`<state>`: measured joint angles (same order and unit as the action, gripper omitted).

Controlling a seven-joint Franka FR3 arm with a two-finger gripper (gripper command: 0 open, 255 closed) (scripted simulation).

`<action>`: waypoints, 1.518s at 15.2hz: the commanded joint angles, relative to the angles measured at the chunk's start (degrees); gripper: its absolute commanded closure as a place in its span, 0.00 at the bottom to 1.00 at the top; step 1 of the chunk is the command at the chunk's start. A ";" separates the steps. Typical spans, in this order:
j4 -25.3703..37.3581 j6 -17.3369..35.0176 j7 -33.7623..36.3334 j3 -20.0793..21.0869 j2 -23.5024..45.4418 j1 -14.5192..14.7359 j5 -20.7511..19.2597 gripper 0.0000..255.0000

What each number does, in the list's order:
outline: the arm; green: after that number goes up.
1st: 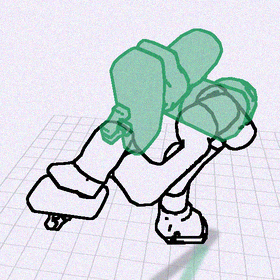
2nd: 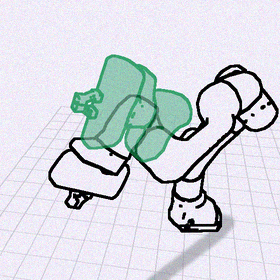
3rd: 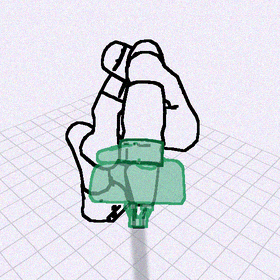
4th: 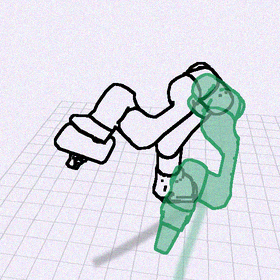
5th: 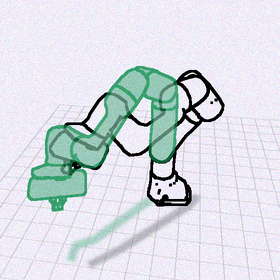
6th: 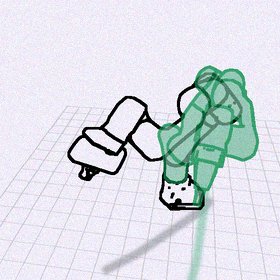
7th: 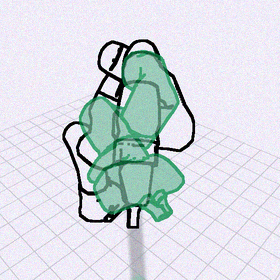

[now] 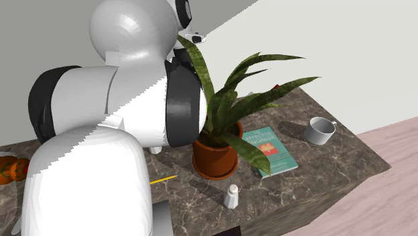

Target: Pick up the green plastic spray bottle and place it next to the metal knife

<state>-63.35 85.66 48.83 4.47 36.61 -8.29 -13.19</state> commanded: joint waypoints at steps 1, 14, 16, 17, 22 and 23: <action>-0.05 0.03 0.00 0.00 -0.02 0.00 0.00 0.00; 1.71 -1.56 -0.29 -0.03 0.11 0.10 0.00 1.00; 3.71 -3.25 -0.61 -0.07 0.40 0.23 -0.03 1.00; 4.77 -4.12 -0.77 -0.09 0.57 0.30 -0.04 1.00; 11.05 -8.86 -1.68 -0.25 2.02 0.72 -0.18 1.00; 12.58 -9.92 -1.89 -0.30 2.46 0.82 -0.23 1.00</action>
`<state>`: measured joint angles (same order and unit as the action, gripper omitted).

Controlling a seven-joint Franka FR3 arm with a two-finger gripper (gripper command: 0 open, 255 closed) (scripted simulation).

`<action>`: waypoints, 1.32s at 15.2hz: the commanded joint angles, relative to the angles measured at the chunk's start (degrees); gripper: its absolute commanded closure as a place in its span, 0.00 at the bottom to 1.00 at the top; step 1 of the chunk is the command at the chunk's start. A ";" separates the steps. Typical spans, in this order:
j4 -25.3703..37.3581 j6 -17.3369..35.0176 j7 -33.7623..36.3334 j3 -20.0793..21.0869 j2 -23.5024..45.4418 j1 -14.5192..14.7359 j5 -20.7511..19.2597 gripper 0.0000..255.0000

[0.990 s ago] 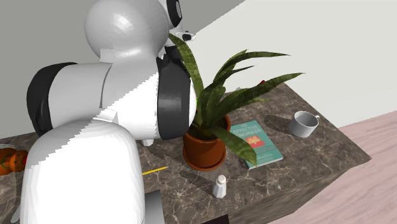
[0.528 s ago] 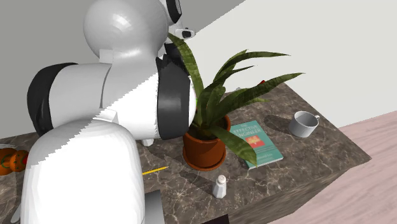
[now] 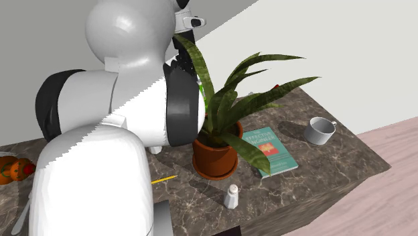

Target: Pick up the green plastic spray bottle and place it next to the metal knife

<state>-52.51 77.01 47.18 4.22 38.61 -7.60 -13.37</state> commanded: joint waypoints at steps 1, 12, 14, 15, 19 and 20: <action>3.39 -2.38 -0.46 -0.10 0.98 0.24 -0.10 1.00; -15.23 -1.57 6.43 2.31 -15.63 3.72 1.71 1.00; -18.38 -1.81 8.19 2.99 -18.75 4.67 2.27 1.00; -19.74 -2.03 9.07 3.35 -20.19 5.15 2.57 1.00; -23.97 -3.40 12.69 4.87 -25.28 7.17 3.86 1.00; -24.75 -3.85 13.63 5.27 -26.40 7.69 4.20 1.00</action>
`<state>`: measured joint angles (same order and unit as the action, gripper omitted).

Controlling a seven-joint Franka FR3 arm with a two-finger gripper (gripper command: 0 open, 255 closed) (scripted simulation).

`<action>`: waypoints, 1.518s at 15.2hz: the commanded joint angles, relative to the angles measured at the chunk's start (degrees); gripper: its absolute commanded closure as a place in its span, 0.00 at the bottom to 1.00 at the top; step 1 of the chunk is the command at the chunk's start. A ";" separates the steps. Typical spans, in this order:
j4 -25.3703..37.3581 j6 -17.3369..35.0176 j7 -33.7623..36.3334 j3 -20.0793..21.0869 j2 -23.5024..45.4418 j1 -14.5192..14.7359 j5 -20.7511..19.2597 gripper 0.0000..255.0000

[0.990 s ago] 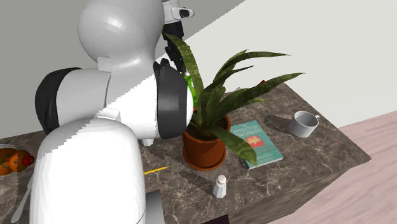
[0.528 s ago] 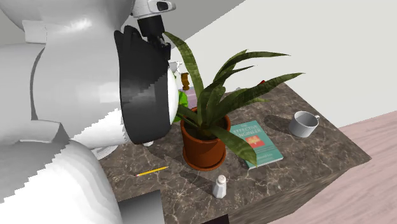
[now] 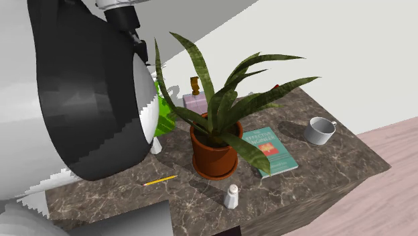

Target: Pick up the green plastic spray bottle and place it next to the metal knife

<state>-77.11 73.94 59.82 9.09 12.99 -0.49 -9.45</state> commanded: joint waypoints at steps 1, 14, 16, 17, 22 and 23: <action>-0.84 -1.26 1.93 0.82 -1.83 1.11 0.64 1.00; -1.62 -9.90 16.16 7.21 -10.13 8.60 5.85 1.00; -0.44 -11.49 18.77 8.37 -10.45 9.88 6.67 1.00; 0.28 -12.31 20.14 8.97 -10.50 10.54 7.07 1.00; 5.34 -16.60 27.57 12.19 -9.57 14.13 8.87 1.00; 6.68 -17.51 29.21 12.87 -9.12 14.94 9.17 1.00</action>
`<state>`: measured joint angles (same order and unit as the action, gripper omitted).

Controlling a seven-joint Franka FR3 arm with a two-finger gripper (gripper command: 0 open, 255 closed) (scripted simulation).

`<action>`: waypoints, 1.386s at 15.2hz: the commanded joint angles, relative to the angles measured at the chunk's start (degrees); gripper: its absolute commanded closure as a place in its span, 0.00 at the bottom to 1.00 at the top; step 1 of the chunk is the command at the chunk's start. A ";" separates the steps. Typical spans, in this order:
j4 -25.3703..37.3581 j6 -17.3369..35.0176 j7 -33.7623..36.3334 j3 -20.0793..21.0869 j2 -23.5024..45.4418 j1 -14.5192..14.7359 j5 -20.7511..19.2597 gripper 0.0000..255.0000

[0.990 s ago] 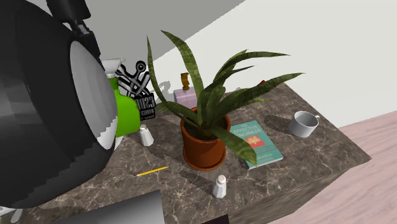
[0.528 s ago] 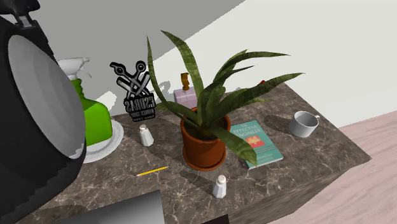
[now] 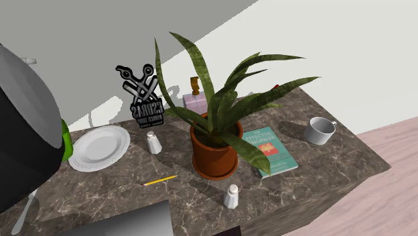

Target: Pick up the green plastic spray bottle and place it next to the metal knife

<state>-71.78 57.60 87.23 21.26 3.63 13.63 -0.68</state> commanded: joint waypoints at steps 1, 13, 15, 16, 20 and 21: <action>2.82 -2.10 3.49 1.40 0.80 1.67 0.67 1.00; 12.62 -6.38 18.37 6.87 6.20 10.14 2.26 1.00; 8.35 -3.91 17.50 6.56 4.27 9.32 2.97 1.00; 6.40 -2.75 17.11 6.41 3.41 9.00 3.27 1.00; -0.52 1.50 15.75 5.89 0.51 8.05 4.23 1.00; -2.08 2.50 15.46 5.78 -0.10 7.88 4.42 1.00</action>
<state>-71.61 58.69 103.18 27.23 4.48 21.82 3.44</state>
